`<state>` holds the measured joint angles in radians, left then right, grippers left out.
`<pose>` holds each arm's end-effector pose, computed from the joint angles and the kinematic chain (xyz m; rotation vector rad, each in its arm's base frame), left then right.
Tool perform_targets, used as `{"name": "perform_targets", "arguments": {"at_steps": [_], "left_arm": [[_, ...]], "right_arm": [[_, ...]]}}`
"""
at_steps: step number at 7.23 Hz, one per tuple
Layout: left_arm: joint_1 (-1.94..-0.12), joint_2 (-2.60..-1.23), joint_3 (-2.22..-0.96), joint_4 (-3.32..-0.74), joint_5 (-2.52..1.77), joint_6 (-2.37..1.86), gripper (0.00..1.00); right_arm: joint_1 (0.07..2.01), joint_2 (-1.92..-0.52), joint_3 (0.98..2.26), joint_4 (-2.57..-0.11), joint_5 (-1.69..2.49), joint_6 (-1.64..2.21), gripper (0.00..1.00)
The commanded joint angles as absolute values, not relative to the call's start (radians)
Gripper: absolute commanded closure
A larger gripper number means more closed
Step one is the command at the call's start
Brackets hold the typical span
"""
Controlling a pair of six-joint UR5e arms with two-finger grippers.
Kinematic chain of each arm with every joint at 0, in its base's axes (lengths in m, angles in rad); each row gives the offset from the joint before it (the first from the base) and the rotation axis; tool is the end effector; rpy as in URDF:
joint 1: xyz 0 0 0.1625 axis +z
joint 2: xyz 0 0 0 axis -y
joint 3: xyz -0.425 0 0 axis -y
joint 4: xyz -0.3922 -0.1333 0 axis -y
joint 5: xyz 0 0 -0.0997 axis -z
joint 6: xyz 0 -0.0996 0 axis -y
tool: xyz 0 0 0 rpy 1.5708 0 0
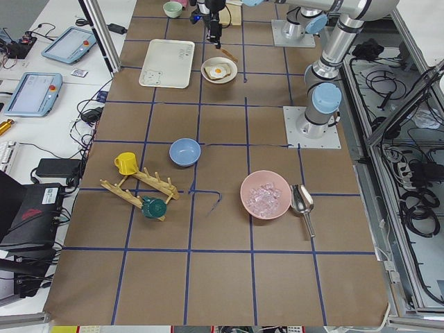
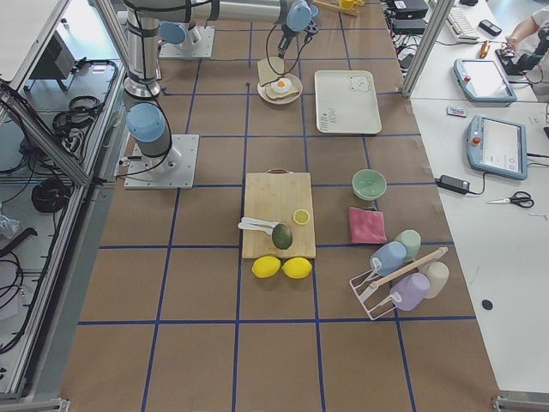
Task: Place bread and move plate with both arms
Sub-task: 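Lower the bread onto the egg toast and open the right gripper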
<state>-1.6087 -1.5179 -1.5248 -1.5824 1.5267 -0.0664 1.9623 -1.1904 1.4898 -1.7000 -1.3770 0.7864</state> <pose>-0.1556 -0.4702 0.5352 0.0411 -3.0900 0.1312 0.3753 -0.5096 0.3282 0.6234 2.9872 0.3812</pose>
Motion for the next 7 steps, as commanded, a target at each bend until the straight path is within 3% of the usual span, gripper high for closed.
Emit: {"name": "perform_targets", "arguments": {"at_steps": [1, 4, 5, 6, 7], "left_arm": [[-1.609, -1.517, -1.525, -1.583, 1.526, -0.067, 0.0], [-1.608, -1.514, -1.526, -1.588, 1.528, -0.066, 0.0], [-1.608, -1.508, -1.548, -1.582, 1.531, -0.066, 0.0], [-1.609, -1.497, -1.571, -1.563, 1.529, -0.066, 0.0], [-1.608, -1.497, -1.571, -1.557, 1.531, -0.066, 0.0]], "right_arm": [[1.963, -1.141, 1.493, -1.762, -1.379, 0.787, 1.0], [1.963, -1.129, 1.491, -1.764, -1.381, 0.744, 1.0], [1.963, -1.117, 1.49, -1.804, -1.384, 0.735, 0.76], [1.963, -1.108, 1.493, -1.86, -1.403, 0.739, 0.06], [1.963, -1.109, 1.488, -1.861, -1.404, 0.739, 0.0]]}}
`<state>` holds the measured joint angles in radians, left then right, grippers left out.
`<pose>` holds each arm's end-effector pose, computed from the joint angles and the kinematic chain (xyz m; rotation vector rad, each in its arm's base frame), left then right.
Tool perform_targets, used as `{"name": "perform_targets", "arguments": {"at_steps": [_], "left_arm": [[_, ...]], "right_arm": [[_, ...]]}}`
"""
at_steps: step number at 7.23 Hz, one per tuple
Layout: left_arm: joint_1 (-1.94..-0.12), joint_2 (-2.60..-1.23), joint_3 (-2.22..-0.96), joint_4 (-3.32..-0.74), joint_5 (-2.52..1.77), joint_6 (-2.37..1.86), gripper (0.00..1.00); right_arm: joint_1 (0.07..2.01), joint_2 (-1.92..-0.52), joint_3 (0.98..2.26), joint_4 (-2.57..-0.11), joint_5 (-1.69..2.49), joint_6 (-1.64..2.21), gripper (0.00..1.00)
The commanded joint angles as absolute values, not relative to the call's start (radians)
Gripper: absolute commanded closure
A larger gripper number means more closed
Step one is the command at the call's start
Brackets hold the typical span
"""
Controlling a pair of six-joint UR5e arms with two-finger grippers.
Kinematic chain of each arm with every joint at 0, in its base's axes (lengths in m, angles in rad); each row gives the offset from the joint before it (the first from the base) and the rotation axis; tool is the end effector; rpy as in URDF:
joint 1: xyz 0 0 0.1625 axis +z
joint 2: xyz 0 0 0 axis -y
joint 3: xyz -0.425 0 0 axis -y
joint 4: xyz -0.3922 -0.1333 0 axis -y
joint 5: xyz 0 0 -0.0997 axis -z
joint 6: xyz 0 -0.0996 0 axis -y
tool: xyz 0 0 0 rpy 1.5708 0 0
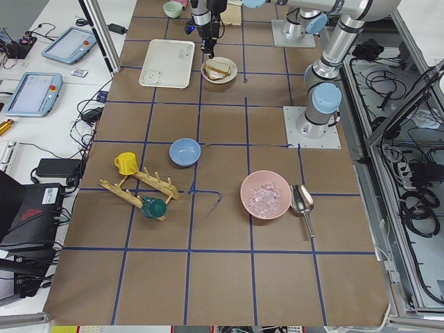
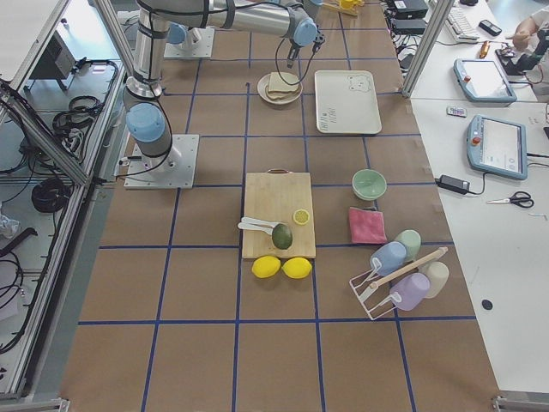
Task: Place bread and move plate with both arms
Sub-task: 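Lower the bread onto the egg toast and open the right gripper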
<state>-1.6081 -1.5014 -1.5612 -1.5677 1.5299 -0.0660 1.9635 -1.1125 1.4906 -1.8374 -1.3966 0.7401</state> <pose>-0.1548 -0.4636 0.5264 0.0418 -3.0938 0.1236 0.3843 -0.5343 0.2903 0.5402 2.9928 0.2857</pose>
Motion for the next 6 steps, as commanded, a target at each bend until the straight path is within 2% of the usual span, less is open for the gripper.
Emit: {"name": "perform_targets", "arguments": {"at_steps": [1, 2, 4, 6], "left_arm": [[-1.608, -1.497, -1.571, -1.546, 1.528, -0.067, 0.0], [-1.608, -1.496, -1.571, -1.549, 1.542, -0.069, 0.0], [-1.608, -1.497, -1.566, -1.546, 1.543, -0.066, 0.0], [-1.608, -1.502, -1.555, -1.561, 1.542, -0.069, 0.0]], "right_arm": [[1.96, -1.118, 1.485, -1.861, -1.405, 0.732, 0.0], [1.936, -1.136, 1.479, -1.861, -1.411, 0.718, 0.0], [1.858, -1.213, 1.491, -1.838, -1.54, 0.439, 0.0], [1.755, -1.262, 1.491, -1.736, -1.542, 0.292, 0.0]]}}
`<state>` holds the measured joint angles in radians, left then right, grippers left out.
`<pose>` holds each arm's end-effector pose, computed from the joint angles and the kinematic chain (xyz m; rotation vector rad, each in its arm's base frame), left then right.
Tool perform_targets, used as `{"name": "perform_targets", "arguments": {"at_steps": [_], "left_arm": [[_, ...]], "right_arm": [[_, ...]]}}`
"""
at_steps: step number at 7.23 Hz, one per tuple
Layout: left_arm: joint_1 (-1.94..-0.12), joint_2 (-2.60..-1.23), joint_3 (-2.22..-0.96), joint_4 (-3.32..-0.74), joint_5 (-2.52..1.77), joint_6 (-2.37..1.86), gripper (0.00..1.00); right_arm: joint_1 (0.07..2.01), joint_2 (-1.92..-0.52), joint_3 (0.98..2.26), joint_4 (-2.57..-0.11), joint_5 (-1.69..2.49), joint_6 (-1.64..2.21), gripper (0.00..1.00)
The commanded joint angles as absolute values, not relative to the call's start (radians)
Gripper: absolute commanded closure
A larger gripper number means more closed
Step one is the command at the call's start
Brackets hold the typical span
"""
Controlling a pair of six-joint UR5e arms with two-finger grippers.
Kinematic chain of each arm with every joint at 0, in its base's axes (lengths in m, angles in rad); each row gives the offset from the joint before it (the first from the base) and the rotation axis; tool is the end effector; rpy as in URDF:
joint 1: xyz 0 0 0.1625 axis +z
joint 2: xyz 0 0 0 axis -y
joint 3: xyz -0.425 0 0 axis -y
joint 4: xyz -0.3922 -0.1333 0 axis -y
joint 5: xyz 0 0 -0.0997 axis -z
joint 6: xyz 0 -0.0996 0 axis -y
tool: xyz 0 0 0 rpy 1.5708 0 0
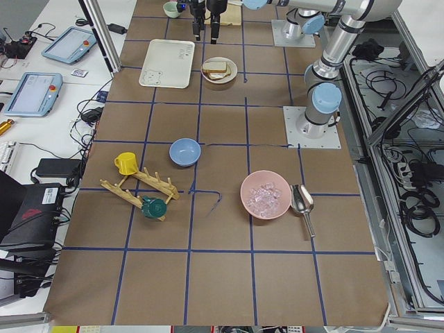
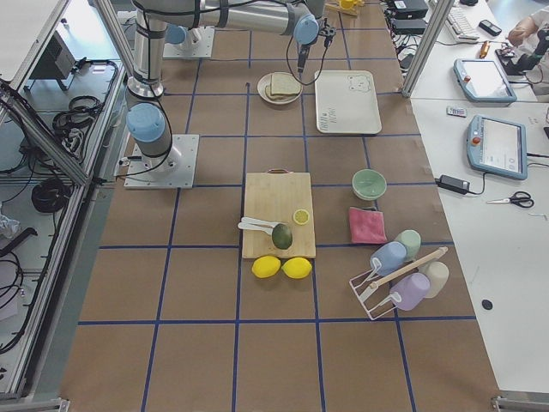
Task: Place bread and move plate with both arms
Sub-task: 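Raise the right gripper away while the left arm reaches toward the plate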
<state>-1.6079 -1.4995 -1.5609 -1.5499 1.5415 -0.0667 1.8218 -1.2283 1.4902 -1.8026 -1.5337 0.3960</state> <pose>-0.1536 -0.4646 0.5294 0.0436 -3.1029 0.1560 0.2863 -0.5648 0.3588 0.2265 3.1071 0.0628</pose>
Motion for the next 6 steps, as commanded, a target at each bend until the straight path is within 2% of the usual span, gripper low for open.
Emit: {"name": "perform_targets", "arguments": {"at_steps": [1, 6], "left_arm": [[-1.608, -1.528, -1.551, -1.586, 1.542, -0.066, 0.0], [-1.62, -1.707, -1.61, -1.5, 1.537, -0.09, 0.0]], "right_arm": [[1.711, -1.284, 1.49, -1.686, -1.531, 0.219, 0.0], [1.707, -1.304, 1.496, -1.684, -1.592, 0.201, 0.0]]}}
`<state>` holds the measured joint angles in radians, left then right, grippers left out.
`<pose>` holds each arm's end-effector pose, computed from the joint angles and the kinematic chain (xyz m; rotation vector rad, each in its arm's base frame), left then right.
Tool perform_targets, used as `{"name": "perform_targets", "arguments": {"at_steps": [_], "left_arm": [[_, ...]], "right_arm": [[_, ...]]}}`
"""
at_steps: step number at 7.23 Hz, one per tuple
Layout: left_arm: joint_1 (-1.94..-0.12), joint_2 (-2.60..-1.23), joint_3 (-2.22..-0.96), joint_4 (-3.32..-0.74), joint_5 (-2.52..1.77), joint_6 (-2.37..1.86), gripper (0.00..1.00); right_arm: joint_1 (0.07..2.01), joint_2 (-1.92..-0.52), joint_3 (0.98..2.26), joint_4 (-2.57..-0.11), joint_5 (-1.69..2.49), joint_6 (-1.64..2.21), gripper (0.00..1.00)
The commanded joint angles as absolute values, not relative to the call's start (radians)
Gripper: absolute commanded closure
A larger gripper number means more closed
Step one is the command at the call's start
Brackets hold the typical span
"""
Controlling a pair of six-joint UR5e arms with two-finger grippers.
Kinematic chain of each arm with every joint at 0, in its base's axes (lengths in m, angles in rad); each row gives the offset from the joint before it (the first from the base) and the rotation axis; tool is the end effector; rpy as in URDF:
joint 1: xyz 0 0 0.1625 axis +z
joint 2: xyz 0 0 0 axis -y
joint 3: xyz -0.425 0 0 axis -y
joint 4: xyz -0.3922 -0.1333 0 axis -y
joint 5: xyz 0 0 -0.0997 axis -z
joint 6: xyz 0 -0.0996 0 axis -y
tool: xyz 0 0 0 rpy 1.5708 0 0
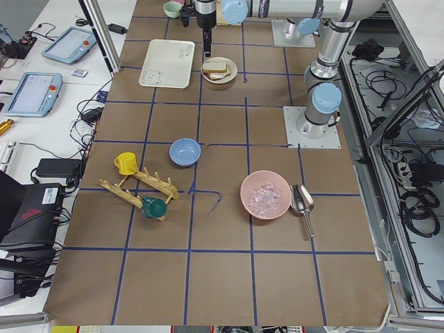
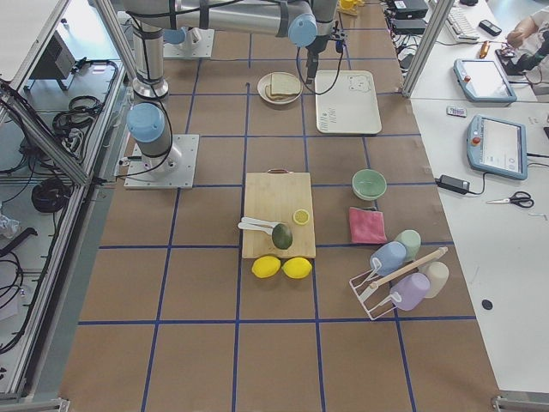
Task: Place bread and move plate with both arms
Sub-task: 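Raise the right gripper away while the left arm reaches toward the plate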
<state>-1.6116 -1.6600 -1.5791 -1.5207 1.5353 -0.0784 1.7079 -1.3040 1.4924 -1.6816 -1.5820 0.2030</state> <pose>-0.1581 -0.5171 0.4435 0.0597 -3.1075 -0.0768 0.2114 -0.5654 0.3920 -0.1019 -3.1136 -0.1162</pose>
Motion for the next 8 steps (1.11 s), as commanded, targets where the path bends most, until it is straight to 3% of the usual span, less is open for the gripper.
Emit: {"name": "perform_targets", "arguments": {"at_steps": [1, 3, 8], "left_arm": [[-1.62, -1.739, -1.661, -1.406, 1.526, -0.107, 0.0], [-1.623, -1.804, -1.73, -1.244, 1.523, -0.198, 0.0], [-1.695, -1.861, -1.762, -1.146, 1.528, -0.267, 0.0]], "right_arm": [[1.707, -1.304, 1.503, -1.692, -1.595, 0.199, 0.0], [1.698, -1.305, 1.506, -1.697, -1.595, 0.076, 0.0], [1.698, -1.337, 1.505, -1.706, -1.594, 0.049, 0.0]]}}
